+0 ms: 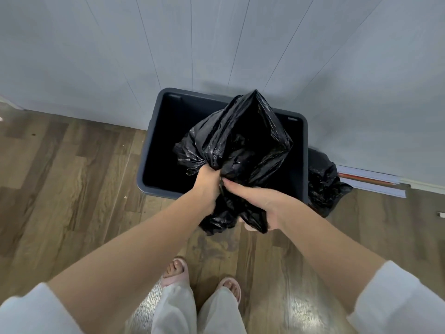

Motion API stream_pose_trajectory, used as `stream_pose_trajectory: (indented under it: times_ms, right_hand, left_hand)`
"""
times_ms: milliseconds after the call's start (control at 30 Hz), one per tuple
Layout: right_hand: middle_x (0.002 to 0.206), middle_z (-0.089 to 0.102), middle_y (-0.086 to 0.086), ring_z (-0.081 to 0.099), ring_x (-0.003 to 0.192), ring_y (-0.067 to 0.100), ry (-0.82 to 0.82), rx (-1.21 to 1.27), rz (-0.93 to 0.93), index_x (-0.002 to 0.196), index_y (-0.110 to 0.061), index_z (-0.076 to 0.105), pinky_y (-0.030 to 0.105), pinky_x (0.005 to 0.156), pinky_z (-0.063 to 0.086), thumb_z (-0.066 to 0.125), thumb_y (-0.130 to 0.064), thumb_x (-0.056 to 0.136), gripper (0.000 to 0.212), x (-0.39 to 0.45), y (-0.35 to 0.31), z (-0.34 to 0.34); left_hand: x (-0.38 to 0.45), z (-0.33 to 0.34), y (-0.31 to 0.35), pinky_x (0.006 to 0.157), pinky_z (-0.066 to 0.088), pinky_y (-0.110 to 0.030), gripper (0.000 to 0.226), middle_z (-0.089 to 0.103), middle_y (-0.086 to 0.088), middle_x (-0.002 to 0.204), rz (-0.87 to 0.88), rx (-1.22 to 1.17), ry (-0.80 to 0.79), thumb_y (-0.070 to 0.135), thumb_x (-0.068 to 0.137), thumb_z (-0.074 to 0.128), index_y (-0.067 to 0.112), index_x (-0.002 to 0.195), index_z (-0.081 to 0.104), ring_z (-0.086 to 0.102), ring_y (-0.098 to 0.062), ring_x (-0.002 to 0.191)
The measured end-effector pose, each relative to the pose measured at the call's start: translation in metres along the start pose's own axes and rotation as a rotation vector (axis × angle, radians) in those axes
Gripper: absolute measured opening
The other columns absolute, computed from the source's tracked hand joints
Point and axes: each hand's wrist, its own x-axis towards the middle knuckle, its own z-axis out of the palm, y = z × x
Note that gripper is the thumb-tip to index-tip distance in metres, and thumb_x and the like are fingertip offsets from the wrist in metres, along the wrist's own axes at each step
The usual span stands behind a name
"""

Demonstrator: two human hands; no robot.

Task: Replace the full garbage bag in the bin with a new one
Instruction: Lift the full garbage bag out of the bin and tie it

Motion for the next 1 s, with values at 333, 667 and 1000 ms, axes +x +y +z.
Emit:
stream_pose_trajectory:
  times_ms: [333,667,1000]
  right_hand:
    - [0.049,0.045,0.006,0.044,0.047,0.018,-0.01,0.028,0.008,0.052,-0.012,0.053,0.02,0.047,0.041,0.068,-0.009,0.063,0.019,-0.008,0.014,-0.045]
    - [0.09,0.071,0.012,0.068,0.083,0.024,0.162,0.51,-0.517,0.108,-0.005,0.058,0.029,0.066,0.057,0.039,0.008,0.088,0.031,0.017,0.02,-0.013]
    - [0.138,0.048,0.011,0.043,0.127,0.029,0.491,0.213,-0.236,0.132,-0.017,0.047,0.045,0.105,0.036,0.041,-0.067,0.053,0.093,0.033,0.024,0.048]
  left_hand:
    - [-0.006,-0.063,0.025,0.037,0.042,-0.016,0.01,0.057,0.001,0.05,-0.122,0.414,-0.342,0.006,0.082,0.063,0.015,0.08,0.058,0.052,-0.007,0.034]
    - [-0.022,-0.048,0.001,0.086,0.046,-0.035,0.042,0.076,-0.007,0.084,-0.384,-0.142,-0.587,0.04,0.065,0.044,0.014,0.069,0.076,0.068,-0.019,0.086]
    - [-0.031,-0.026,-0.021,0.072,0.045,-0.032,0.029,0.064,-0.004,0.066,-0.263,-0.321,-0.438,0.037,0.061,0.05,0.015,0.062,0.069,0.059,-0.018,0.063]
